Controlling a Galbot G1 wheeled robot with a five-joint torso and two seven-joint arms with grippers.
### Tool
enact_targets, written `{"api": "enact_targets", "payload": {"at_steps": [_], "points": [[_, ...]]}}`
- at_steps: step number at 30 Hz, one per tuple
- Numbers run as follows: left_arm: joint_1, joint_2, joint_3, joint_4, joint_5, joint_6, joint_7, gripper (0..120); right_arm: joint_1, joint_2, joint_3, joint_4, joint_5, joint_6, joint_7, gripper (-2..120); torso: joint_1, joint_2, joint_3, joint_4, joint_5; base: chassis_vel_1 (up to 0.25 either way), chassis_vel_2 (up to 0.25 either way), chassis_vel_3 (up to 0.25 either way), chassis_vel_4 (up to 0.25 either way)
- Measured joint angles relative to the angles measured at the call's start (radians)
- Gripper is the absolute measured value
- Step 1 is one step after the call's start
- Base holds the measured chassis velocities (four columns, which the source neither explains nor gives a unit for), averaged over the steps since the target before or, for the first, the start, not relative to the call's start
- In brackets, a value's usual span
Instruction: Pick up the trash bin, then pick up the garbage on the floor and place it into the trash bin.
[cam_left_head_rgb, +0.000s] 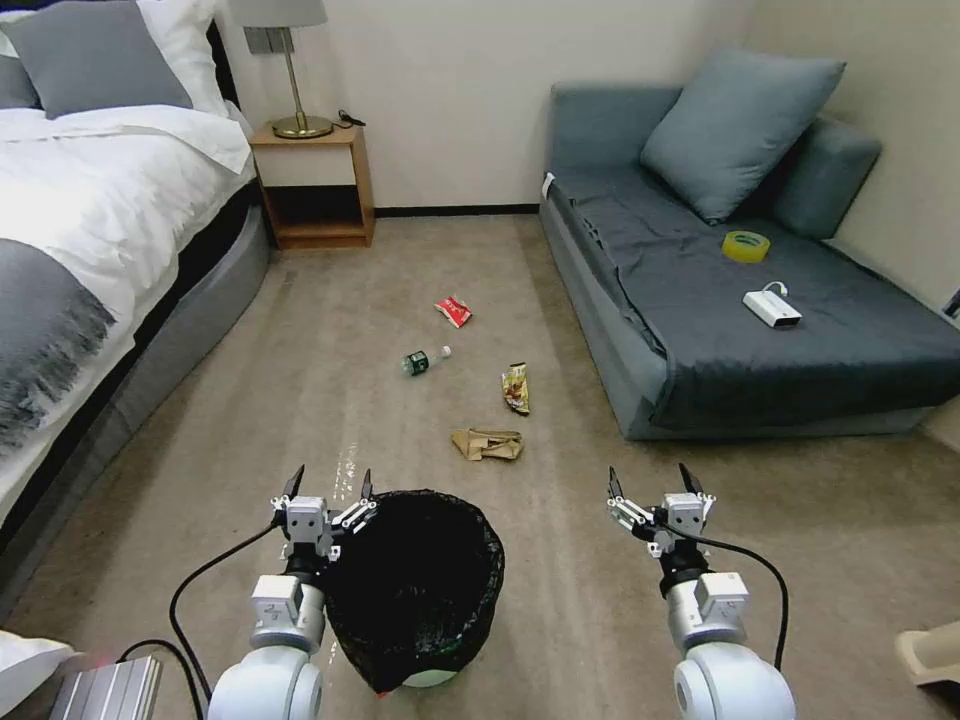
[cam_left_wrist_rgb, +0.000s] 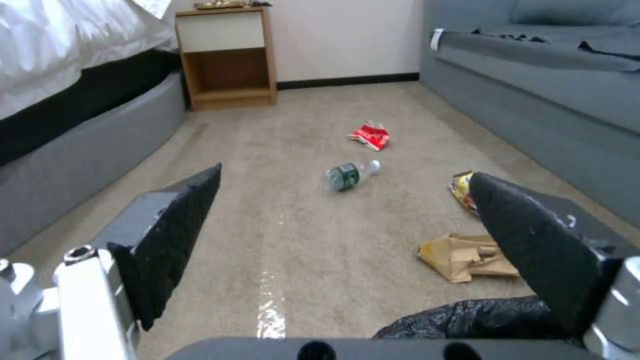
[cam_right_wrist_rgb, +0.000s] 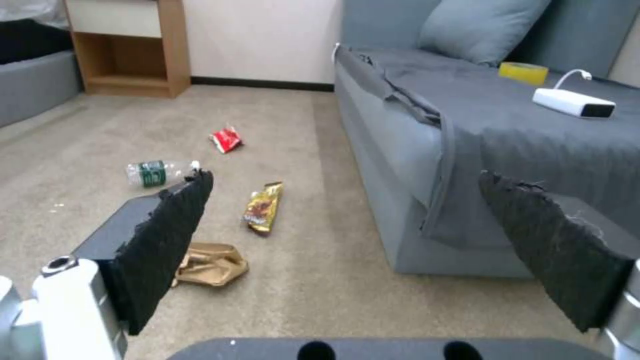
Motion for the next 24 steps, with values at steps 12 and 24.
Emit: {"api": "enact_targets", "payload": {"at_steps": [12,24], "points": [[0.0,0.0,0.0,0.0,0.0,0.0,0.0,100,0.0,0.0,0.0,0.0,0.0,0.0,0.0,100,0.0,0.0,0.0,0.0,0.0,0.0,0.0,0.0,0.0],[0.0,0.0,0.0,0.0,0.0,0.0,0.0,100,0.0,0.0,0.0,0.0,0.0,0.0,0.0,100,0.0,0.0,0.0,0.0,0.0,0.0,0.0,0.0,0.0]]}}
